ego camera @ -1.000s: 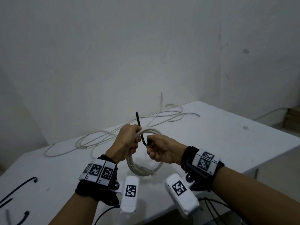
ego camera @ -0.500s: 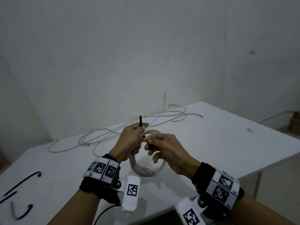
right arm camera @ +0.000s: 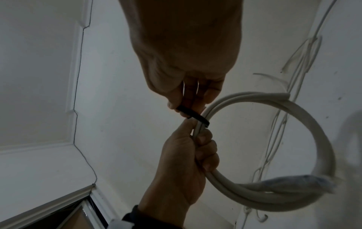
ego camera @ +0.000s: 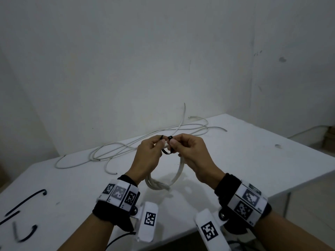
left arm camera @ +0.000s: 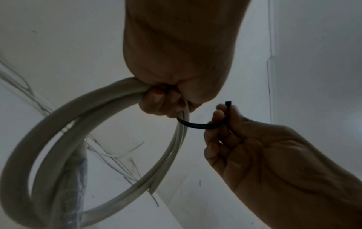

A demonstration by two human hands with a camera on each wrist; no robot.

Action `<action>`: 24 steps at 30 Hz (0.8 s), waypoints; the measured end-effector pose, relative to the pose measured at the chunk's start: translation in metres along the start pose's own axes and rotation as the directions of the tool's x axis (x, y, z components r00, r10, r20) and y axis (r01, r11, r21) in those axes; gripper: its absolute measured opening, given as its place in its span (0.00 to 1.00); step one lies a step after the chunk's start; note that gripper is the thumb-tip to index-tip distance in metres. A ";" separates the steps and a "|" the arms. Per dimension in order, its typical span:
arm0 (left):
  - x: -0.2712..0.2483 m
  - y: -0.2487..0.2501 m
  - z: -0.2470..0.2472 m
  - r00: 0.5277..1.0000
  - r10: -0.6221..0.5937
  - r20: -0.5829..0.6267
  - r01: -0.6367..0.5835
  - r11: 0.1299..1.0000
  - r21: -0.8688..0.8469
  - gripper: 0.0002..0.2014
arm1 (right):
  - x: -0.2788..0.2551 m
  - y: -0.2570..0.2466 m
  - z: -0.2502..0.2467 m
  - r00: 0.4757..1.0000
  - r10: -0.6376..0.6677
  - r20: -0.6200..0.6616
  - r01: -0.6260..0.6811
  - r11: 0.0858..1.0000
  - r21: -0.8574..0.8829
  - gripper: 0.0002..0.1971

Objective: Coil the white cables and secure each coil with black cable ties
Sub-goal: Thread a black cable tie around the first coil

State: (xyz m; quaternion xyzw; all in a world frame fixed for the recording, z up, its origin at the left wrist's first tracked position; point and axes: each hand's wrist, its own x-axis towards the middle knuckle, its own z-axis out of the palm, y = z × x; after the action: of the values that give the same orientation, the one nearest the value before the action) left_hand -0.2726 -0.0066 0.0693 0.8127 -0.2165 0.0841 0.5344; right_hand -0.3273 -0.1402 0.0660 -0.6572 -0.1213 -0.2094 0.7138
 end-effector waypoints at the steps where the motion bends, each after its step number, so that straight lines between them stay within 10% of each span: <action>1: -0.001 0.000 0.001 0.999 0.051 -0.011 -0.051 0.997 0.050 0.13 | 0.000 0.001 0.000 1.000 0.003 -0.013 -0.003 1.000 0.012 0.06; 24: -0.006 -0.001 0.012 0.973 0.228 0.024 -0.227 0.943 0.244 0.12 | 0.006 0.016 -0.012 0.995 0.084 -0.050 -0.090 0.988 -0.123 0.08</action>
State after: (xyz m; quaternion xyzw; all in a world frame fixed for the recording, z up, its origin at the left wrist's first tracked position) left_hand -0.2784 -0.0152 0.0615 0.8419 -0.2954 0.1733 0.4171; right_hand -0.3158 -0.1522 0.0538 -0.7003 -0.0633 -0.1998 0.6823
